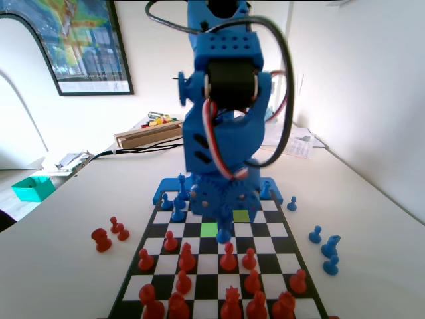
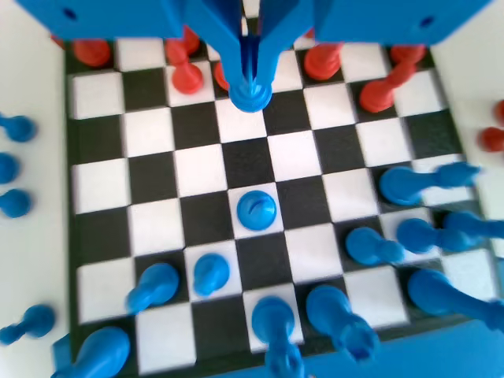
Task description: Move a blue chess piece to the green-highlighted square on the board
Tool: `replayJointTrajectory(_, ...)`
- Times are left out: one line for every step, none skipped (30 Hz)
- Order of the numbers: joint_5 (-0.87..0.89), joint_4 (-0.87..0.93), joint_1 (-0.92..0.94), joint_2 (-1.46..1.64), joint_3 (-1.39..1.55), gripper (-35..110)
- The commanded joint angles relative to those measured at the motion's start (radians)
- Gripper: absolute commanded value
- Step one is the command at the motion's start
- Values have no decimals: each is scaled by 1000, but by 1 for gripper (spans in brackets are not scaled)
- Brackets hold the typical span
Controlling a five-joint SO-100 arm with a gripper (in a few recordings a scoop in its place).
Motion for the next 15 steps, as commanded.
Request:
replayJointTrajectory(-3, 6, -5, 14, -58, 1)
replayJointTrajectory(-6, 5, -3, 12, -58, 1)
replayJointTrajectory(-8, 5, -2, 12, -57, 1)
replayJointTrajectory(-9, 5, 2, 12, -55, 1)
replayJointTrajectory(-9, 6, 5, 14, -52, 1)
replayJointTrajectory(-11, 6, 8, 18, -48, 1)
replayJointTrajectory(-14, 8, 12, 21, -43, 1)
replayJointTrajectory(-18, 8, 17, 26, -35, 1)
replayJointTrajectory(-21, 8, 21, 32, -26, 1)
replayJointTrajectory(-26, 8, 26, 35, -17, 1)
replayJointTrajectory(-31, 6, 31, 38, -8, 1)
replayJointTrajectory(-32, -3, 35, 41, 5, 1)
replayJointTrajectory(-34, -9, 40, 43, 14, 1)
replayJointTrajectory(-37, -9, 48, 44, 23, 1)
replayJointTrajectory(-41, -9, 55, 49, 34, 1)
